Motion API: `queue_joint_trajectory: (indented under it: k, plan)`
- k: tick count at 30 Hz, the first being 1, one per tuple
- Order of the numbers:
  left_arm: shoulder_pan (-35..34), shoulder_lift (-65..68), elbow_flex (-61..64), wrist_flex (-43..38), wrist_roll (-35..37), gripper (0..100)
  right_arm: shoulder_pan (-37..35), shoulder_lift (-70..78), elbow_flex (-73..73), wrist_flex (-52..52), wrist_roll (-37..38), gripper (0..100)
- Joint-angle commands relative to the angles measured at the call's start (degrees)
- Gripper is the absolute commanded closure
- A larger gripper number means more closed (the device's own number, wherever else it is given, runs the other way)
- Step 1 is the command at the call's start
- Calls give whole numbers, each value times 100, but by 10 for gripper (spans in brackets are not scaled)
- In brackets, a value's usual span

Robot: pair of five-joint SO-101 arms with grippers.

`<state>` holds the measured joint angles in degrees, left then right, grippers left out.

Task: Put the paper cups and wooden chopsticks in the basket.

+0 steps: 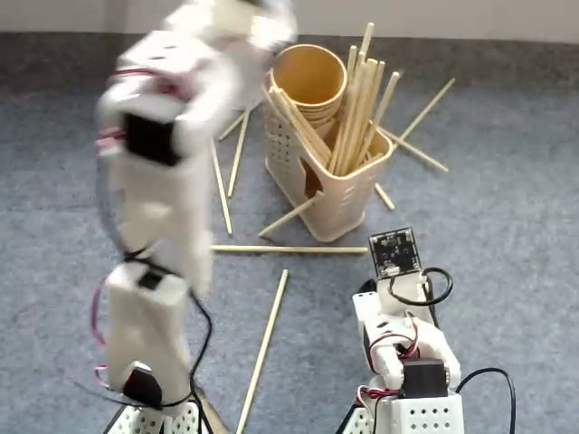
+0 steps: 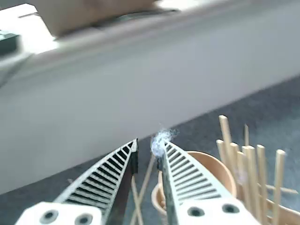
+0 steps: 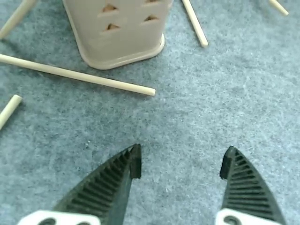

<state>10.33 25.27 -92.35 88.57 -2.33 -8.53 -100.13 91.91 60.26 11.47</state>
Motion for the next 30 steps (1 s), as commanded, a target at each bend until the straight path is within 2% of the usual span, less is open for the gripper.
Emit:
queue_joint_trajectory:
  k: [1, 3, 6, 8, 10, 13, 16, 19, 21, 25, 30]
  plan:
    - [-936, -813, -286, -79, -26, 892, -84, -48, -22, -48, 62, 724]
    - [-1270, -963, -251, -53, -35, 892, -136, -48, -22, -48, 62, 724]
    - [-1631, -954, -40, 677, -53, 889, -171, -48, -22, -48, 62, 724]
    - [-1710, -822, 532, 1196, -202, 887, -171, -48, -22, -48, 62, 724]
    - [-1780, -558, 1613, 1319, -545, 886, -171, -48, -22, -48, 62, 724]
    - [-1965, -4, 3556, 1020, -809, 831, -171, -48, -22, -48, 62, 724]
    - [-2132, 804, 4813, -316, -835, 765, -180, -48, -22, -48, 62, 724]
    - [-2141, 1631, 4919, -1433, -800, 769, -198, -48, 57, -48, 62, 724]
    - [-2062, 2123, 4743, -1820, -519, 768, -198, -48, 119, -48, 62, 724]
    - [-1763, 2862, 3996, -1855, -44, 765, -198, -48, 136, -48, 62, 724]
    - [-1657, 3345, 2897, -1116, 492, 765, -198, -48, 154, -136, 62, 724]
